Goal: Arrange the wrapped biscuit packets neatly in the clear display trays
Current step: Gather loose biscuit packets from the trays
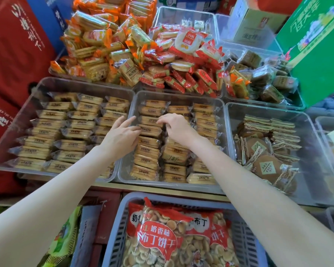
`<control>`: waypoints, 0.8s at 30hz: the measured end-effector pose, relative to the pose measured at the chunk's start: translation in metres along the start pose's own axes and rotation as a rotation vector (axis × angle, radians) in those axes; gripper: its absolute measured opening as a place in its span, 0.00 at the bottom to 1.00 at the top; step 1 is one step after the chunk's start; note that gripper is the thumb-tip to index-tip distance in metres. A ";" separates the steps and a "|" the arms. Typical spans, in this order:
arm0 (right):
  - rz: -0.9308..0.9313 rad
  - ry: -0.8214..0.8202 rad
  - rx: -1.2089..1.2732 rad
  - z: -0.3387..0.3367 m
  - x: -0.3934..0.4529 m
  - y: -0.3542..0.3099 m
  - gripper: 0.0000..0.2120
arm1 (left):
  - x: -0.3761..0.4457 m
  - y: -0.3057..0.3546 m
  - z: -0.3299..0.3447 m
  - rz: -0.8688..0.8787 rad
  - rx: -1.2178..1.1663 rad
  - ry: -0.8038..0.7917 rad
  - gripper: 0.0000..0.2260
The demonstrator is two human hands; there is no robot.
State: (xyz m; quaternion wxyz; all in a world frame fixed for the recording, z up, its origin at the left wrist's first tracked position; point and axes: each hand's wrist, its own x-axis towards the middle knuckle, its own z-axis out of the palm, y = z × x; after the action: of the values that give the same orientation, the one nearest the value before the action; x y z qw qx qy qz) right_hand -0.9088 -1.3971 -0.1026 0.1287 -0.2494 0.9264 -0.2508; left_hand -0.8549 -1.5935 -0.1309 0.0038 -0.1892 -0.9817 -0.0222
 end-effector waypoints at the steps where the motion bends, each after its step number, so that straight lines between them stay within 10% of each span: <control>1: 0.031 0.047 0.035 -0.011 -0.009 0.007 0.18 | 0.003 0.006 -0.001 -0.015 -0.017 0.018 0.14; 12: 0.145 -0.182 -0.109 -0.034 -0.121 0.066 0.15 | 0.022 0.100 0.009 0.378 -0.238 -0.105 0.20; 24: 0.152 -0.414 -0.427 -0.036 -0.134 0.053 0.05 | 0.024 0.134 0.000 0.199 -0.400 -0.471 0.14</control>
State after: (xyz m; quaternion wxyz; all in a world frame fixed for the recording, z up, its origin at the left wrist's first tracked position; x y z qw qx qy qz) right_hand -0.8299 -1.2724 -0.0847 0.2776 -0.2464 0.9284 0.0162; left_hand -0.8278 -1.4602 -0.1253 -0.2584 -0.2811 -0.9085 -0.1699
